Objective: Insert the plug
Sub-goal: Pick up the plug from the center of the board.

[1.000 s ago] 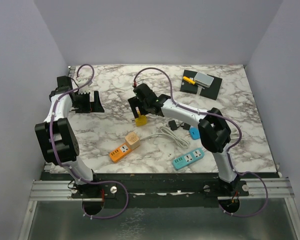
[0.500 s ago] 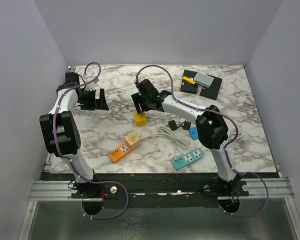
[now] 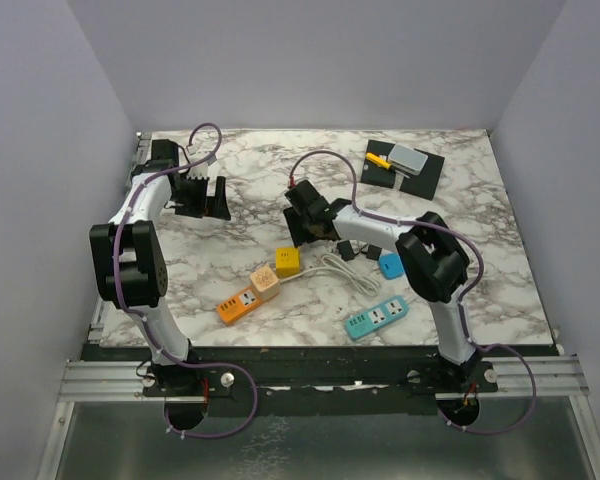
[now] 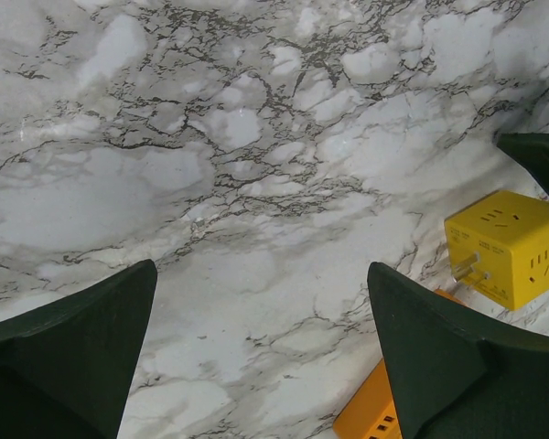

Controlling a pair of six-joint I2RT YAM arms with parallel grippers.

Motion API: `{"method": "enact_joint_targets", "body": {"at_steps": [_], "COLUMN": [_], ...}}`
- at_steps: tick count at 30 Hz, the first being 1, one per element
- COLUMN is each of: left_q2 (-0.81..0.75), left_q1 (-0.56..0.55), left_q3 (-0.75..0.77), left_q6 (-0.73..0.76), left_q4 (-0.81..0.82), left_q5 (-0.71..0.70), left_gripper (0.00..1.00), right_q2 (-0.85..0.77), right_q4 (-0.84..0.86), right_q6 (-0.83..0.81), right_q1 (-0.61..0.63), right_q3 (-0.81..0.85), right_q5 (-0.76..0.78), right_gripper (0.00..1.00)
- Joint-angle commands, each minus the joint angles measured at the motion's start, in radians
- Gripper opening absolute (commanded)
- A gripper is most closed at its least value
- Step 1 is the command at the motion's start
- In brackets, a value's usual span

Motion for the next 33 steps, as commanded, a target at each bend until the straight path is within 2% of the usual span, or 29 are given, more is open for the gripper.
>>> {"method": "enact_joint_targets", "body": {"at_steps": [1,6,9,13,17,20,23,33], "left_q2": [-0.057,-0.078,-0.089,-0.097,-0.098,-0.097,-0.095,-0.091], "left_q1": [-0.010,-0.010,-0.010,-0.010,-0.010,-0.011,-0.010,-0.010], "left_q3": [-0.009,-0.002,-0.002,0.000,0.006,0.010,0.015,0.042], "left_q6": [-0.008,0.010,0.019,0.030,0.036,0.035,0.036,0.044], "left_q4": [-0.019,-0.045,-0.055,-0.066,-0.073,-0.077,-0.085,-0.104], "left_q5": [-0.044,-0.060,-0.067,-0.073,-0.077,-0.075,-0.075,-0.072], "left_gripper": [0.99,0.99,0.99,0.99,0.99,0.99,0.99,0.99], "right_q2": [-0.098,-0.192,-0.262,-0.350,-0.362,-0.369,-0.357,-0.222], "right_q4": [0.028,0.060,0.075,0.096,0.016,0.035,0.068,0.044], "right_q6": [0.010,-0.116,-0.232,-0.406,-0.560,-0.628,-0.640,-0.695], "right_q1": [0.002,-0.022,-0.031,-0.031,-0.031,-0.031,-0.030,0.012], "right_q3": [-0.072,-0.121,-0.164,-0.260,-0.269,-0.294,-0.287,-0.201], "right_q5": [0.070,0.008,-0.121,-0.372,-0.581,-0.708,-0.742,-0.700], "right_gripper": [0.69,0.87,0.90,0.96,0.98,0.98,0.99,0.99]}}
